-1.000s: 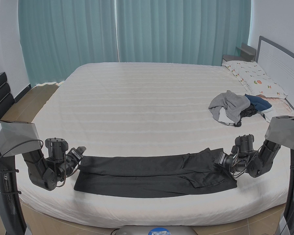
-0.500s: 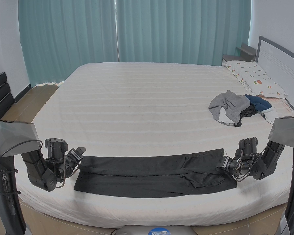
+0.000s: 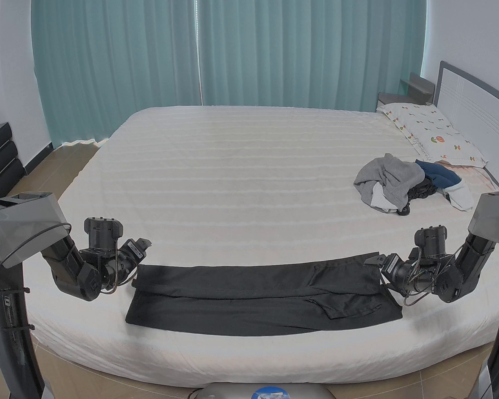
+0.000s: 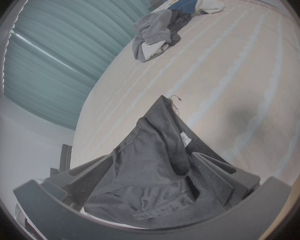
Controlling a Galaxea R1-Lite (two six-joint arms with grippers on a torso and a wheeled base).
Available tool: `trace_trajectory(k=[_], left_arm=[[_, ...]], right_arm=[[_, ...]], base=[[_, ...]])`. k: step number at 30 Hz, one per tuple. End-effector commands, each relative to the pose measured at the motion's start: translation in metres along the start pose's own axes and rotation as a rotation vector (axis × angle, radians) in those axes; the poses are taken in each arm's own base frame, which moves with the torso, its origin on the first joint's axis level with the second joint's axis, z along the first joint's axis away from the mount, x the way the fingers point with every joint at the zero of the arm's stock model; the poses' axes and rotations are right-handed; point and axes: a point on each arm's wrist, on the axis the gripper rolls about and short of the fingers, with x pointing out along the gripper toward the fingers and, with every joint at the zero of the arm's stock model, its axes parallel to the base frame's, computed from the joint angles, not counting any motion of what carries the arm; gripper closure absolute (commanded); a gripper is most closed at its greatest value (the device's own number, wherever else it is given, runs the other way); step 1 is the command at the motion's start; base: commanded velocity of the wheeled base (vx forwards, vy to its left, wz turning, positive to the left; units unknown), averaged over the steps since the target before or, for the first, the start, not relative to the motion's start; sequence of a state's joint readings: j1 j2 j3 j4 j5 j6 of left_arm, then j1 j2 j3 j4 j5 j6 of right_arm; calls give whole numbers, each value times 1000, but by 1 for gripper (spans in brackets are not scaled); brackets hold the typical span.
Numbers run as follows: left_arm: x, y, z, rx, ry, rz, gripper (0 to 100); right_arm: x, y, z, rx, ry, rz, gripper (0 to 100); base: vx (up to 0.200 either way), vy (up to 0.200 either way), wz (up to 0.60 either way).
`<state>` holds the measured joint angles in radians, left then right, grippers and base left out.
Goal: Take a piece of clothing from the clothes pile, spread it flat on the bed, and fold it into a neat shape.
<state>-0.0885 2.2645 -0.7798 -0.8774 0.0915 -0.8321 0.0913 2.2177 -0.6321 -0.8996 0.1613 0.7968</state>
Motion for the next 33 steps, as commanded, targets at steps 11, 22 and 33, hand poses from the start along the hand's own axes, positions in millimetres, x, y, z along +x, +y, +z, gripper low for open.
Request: trace_trajectory(k=[11,22,33], left_arm=[[47,8,-24,120,67,46,0],[47,10,-14,28,-40,54,100],[47,16,-12,12,-51,78,100]], right_arm=[[12,-8,18,56,-25,15,0],[51,-15,24,62,-75,-18,0],[67,-17,25,48,-156,6,0]], base=[[0,0,0],[0,0,0],[0,0,0]])
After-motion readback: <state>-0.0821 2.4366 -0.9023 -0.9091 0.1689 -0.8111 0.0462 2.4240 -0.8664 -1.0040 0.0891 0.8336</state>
